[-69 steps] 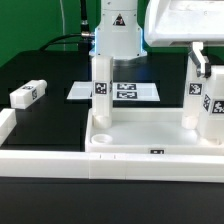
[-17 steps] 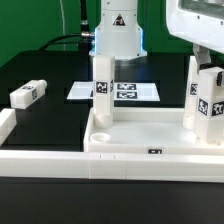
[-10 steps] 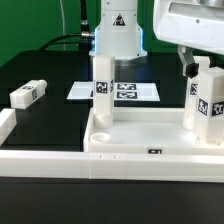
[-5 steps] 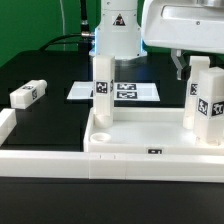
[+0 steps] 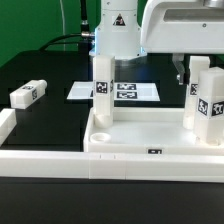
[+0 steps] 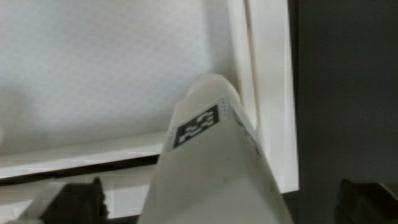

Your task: Assemble desk

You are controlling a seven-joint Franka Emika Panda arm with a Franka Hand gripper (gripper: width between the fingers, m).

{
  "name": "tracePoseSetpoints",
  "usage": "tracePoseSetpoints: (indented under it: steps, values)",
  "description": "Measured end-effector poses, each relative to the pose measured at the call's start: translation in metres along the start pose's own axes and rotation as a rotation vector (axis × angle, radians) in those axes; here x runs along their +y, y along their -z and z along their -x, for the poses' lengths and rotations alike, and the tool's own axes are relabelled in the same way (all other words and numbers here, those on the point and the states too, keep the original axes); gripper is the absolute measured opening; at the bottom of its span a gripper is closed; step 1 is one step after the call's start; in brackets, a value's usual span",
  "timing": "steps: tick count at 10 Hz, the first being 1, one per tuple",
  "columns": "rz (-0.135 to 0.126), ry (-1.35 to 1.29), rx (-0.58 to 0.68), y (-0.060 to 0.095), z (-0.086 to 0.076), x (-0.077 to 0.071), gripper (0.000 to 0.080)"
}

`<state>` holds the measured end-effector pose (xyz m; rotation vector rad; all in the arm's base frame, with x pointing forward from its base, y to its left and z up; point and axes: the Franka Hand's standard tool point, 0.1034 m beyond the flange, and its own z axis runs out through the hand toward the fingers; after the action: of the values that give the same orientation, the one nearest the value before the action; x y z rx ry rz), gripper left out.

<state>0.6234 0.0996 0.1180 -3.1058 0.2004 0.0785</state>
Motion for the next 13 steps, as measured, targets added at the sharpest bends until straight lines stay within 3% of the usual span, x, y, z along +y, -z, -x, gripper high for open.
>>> tracePoseSetpoints:
  steps: [3,5,7,11,13]
  values:
    - [0.032,0.191,0.002,0.0003,0.0005,-0.0002,0.0649]
    - [0.038,0.226,0.001,0.0002,0.0002,0.0016,0.0637]
    - [0.037,0.225,0.001,0.0001,0.0002,0.0016,0.0290]
    - [0.037,0.195,0.001,0.0000,0.0001,0.0021,0.0290]
    - [0.029,0.028,0.008,-0.0003,-0.0003,0.0024,0.0290]
